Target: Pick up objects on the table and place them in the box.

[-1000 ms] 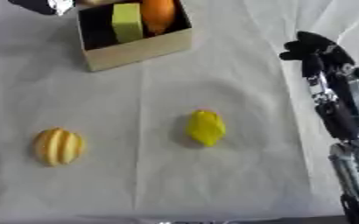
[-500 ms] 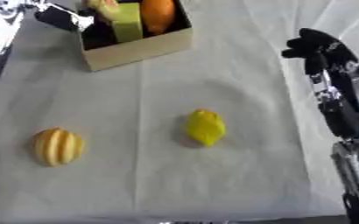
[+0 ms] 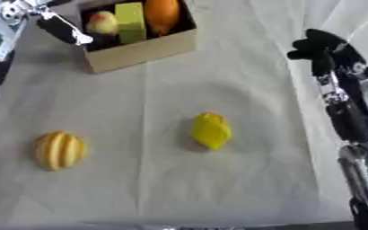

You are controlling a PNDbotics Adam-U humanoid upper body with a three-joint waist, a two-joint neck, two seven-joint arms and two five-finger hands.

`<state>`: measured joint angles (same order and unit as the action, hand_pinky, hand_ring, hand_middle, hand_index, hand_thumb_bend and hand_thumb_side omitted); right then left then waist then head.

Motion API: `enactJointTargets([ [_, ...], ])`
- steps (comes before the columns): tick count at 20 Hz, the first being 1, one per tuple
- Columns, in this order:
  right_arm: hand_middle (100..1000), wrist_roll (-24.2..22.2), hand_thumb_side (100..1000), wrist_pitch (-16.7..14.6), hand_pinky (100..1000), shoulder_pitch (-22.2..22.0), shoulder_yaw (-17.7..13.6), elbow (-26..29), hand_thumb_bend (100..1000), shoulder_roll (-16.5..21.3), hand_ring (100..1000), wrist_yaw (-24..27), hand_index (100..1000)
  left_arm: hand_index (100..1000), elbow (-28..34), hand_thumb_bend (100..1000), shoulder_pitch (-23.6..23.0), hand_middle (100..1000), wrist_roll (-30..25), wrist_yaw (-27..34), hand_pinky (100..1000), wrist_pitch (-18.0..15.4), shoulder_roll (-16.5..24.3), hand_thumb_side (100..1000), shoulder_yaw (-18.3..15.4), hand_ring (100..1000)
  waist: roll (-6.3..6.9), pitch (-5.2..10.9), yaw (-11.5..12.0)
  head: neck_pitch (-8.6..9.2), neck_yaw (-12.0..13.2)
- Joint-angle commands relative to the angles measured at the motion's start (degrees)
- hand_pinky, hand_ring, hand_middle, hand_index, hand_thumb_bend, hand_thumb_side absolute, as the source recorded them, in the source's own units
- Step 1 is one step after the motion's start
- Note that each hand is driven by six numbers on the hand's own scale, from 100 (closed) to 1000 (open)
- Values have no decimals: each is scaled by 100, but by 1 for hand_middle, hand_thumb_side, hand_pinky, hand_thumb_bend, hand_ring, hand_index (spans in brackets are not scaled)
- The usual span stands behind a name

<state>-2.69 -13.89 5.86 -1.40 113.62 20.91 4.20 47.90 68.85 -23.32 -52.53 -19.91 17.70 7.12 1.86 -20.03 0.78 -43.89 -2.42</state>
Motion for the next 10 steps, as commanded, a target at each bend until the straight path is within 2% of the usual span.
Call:
enactJointTargets([
  [1, 726, 6, 696, 25, 993, 9, -30, 97, 100, 50, 741, 53, 856, 900, 201, 391, 166, 793, 5, 65, 872, -38, 203, 189, -61, 899, -60, 143, 16, -23, -29],
  [4, 726, 22, 694, 14, 992, -20, -42, 97, 100, 76, 742, 53, 856, 895, 382, 352, 129, 788, -57, 306, 869, -58, 298, 188, -28, 893, -56, 173, 52, -23, -64],
  [5, 726, 30, 691, 5, 992, -33, -49, 97, 100, 91, 742, 52, 856, 876, 488, 302, 108, 775, -64, 418, 854, -56, 365, 135, -7, 879, -51, 188, 73, -23, -84],
  [6, 726, 40, 690, -6, 991, -52, -58, 97, 100, 110, 742, 48, 856, 868, 648, 300, 72, 771, -50, 558, 849, -39, 466, 120, 36, 875, -44, 204, 95, -23, -109],
  [7, 726, 51, 688, -20, 990, -77, -70, 97, 100, 133, 742, 40, 856, 855, 871, 275, 20, 759, -30, 732, 835, -41, 604, 116, 103, 862, -33, 222, 125, -23, -146],
  [10, 726, 102, 685, -74, 989, -177, -114, 97, 100, 201, 743, -10, 856, 843, 1813, 277, -305, 745, 14, 1514, 820, 46, 1238, 110, 376, 847, 4, 274, 221, -23, -312],
])
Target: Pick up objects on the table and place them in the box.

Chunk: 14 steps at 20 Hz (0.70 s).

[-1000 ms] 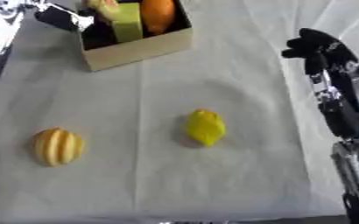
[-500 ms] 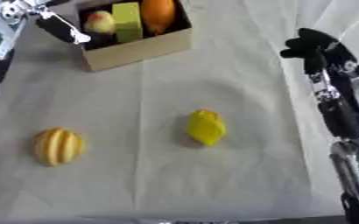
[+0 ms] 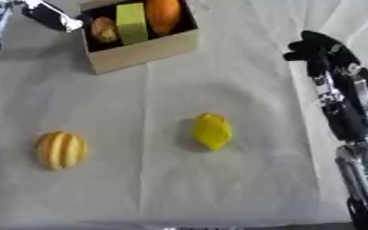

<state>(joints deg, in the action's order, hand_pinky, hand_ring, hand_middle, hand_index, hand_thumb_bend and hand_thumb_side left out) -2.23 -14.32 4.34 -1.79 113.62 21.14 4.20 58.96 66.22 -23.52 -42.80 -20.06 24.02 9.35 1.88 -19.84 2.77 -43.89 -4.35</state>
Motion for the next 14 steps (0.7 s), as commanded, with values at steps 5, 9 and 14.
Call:
enactJointTargets([
  [5, 726, 109, 685, -25, 991, -88, -100, 97, 100, 235, 743, -44, 856, 831, 2351, 362, -1067, 731, 51, 1740, 797, 392, 1825, 220, 636, 833, 67, 331, 155, -23, -373],
  [9, 726, 128, 685, -18, 990, -98, -124, 97, 100, 235, 743, -51, 856, 817, 3694, 372, -2309, 713, 258, 2229, 781, 746, 2785, 306, 827, 817, 71, 322, 156, -23, -538],
  [14, 727, 213, 677, -100, 988, -147, -185, 97, 100, 225, 744, -101, 856, 818, 5019, 408, -3316, 709, 366, 2597, 776, 1324, 3356, 380, 722, 813, 21, 324, 178, -23, -846],
])
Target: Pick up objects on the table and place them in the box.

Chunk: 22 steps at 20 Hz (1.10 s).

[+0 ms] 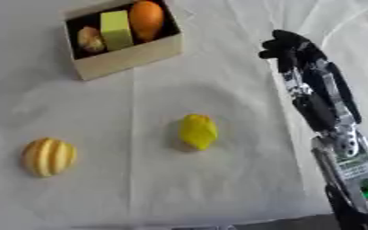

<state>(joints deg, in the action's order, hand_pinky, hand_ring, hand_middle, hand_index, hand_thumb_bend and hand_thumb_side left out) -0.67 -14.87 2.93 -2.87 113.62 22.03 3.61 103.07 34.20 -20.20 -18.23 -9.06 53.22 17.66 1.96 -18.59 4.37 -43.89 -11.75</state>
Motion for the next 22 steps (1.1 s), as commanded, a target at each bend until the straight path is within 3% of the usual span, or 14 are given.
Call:
enactJointTargets([
  [1, 727, 74, 674, -68, 987, -14, -87, 97, 100, 148, 745, -41, 856, 819, 807, 438, -232, 711, 16, 142, 775, 305, 509, 394, -121, 816, 9, 206, 28, -23, -120],
  [5, 726, 121, 669, -158, 985, -44, -100, 97, 100, 223, 744, -20, 855, 827, 1132, 478, -541, 719, -146, 30, 775, 335, 711, 431, -64, 822, 4, 250, 87, -23, -91],
  [10, 727, 132, 665, -184, 984, -51, -96, 97, 100, 279, 745, 21, 855, 836, 1152, 471, -684, 693, -475, 18, 777, 435, 666, 496, 110, 821, 14, 296, 120, -23, 22],
  [17, 726, 174, 665, -197, 984, -158, -119, 97, 100, 336, 744, -11, 854, 820, 1153, 445, -627, 664, -869, 168, 767, 751, 208, 569, 306, 803, 74, 382, 256, -23, 138],
  [22, 726, 187, 670, -98, 986, -205, -114, 97, 100, 328, 743, -24, 854, 810, 1151, 432, -438, 646, -993, 153, 758, 998, -267, 530, 415, 792, 129, 437, 379, -23, 72],
])
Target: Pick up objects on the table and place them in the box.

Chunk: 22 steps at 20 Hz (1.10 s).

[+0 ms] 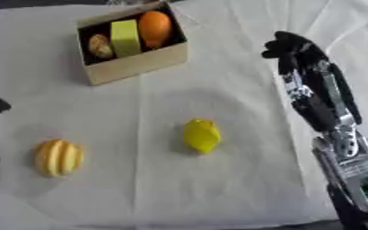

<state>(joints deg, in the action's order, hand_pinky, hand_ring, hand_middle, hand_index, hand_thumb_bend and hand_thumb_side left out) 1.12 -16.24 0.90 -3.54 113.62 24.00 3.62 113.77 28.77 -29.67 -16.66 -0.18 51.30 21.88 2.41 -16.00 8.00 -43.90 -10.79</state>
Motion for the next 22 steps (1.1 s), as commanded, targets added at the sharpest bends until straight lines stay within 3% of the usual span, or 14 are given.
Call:
enactJointTargets([
  [1, 725, 7, 671, 53, 987, -4, -46, 97, 100, 129, 743, -27, 854, 810, 65, 433, 123, 645, -77, -62, 757, 153, -171, 526, 24, 791, 95, 184, 33, -22, -33],
  [7, 725, -18, 675, 124, 988, -11, -22, 97, 100, 101, 743, -31, 854, 823, -379, 452, 249, 659, -318, -632, 764, 80, -672, 458, 295, 802, 107, 201, 65, -22, -111],
  [11, 725, -20, 677, 153, 989, -10, -19, 97, 100, 83, 743, -35, 854, 848, -624, 474, 395, 693, -502, -860, 783, -100, -862, 463, 482, 824, 116, 202, 68, -22, -138],
  [16, 724, -39, 682, 196, 991, 15, -5, 97, 100, 61, 741, -16, 854, 861, -862, 512, 415, 716, -846, -1005, 796, -170, -1016, 386, 664, 842, 128, 193, 56, -22, -192],
  [22, 722, -76, 688, 258, 993, 14, 20, 97, 100, 6, 740, -13, 854, 864, -1577, 582, 425, 746, -552, -1829, 801, -369, -1250, 342, 708, 865, 127, 195, 41, -22, -175],
])
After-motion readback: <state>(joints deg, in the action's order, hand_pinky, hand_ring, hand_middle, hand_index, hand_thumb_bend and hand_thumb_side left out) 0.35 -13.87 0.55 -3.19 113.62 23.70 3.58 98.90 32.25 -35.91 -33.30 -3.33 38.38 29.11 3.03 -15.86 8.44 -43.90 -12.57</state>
